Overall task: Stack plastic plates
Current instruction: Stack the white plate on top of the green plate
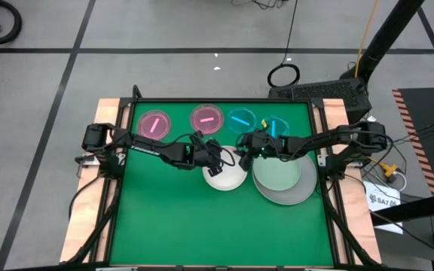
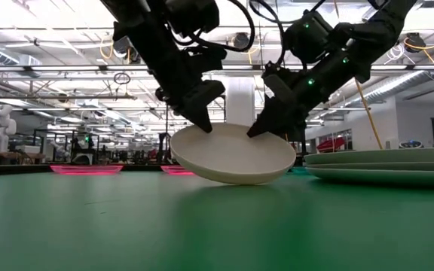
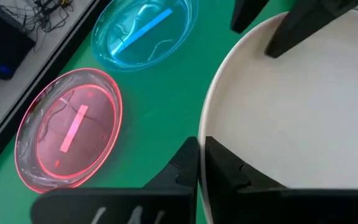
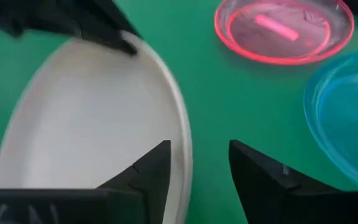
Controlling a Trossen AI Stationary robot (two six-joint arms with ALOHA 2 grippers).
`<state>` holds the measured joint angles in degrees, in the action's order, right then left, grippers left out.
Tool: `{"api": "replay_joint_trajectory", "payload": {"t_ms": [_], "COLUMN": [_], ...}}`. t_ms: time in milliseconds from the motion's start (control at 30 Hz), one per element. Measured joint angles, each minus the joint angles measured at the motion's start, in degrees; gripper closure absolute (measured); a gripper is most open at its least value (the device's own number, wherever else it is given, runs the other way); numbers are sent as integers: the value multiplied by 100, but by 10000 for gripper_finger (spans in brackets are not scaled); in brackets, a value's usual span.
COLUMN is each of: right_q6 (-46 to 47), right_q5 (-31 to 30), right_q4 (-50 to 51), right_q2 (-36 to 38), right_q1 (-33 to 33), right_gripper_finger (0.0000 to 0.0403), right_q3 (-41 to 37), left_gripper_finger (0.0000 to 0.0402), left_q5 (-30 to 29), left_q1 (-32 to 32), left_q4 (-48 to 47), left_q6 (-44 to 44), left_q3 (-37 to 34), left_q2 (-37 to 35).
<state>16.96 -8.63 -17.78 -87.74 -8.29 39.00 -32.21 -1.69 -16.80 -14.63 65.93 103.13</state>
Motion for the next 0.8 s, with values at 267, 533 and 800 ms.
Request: {"api": "replay_joint_trajectory", "payload": {"t_ms": [267,533,800], "right_q6": [336,754,982], "right_q5": [145,278,298], "right_q4": [-150,-193,-234], "right_q2": [-18,-18,-18], "right_q1": [-13,-23,-26], "right_gripper_finger": [335,388,397], "right_q3": [0,0,0], "left_gripper_finger": [387,358,280], "left_q5": [0,3,8], "left_q1": [-4,51,76], "left_q4": [244,302,161], "left_q6": [152,140,386], "left_q3": [2,2,7], "left_q2": [0,-6,-409]}}
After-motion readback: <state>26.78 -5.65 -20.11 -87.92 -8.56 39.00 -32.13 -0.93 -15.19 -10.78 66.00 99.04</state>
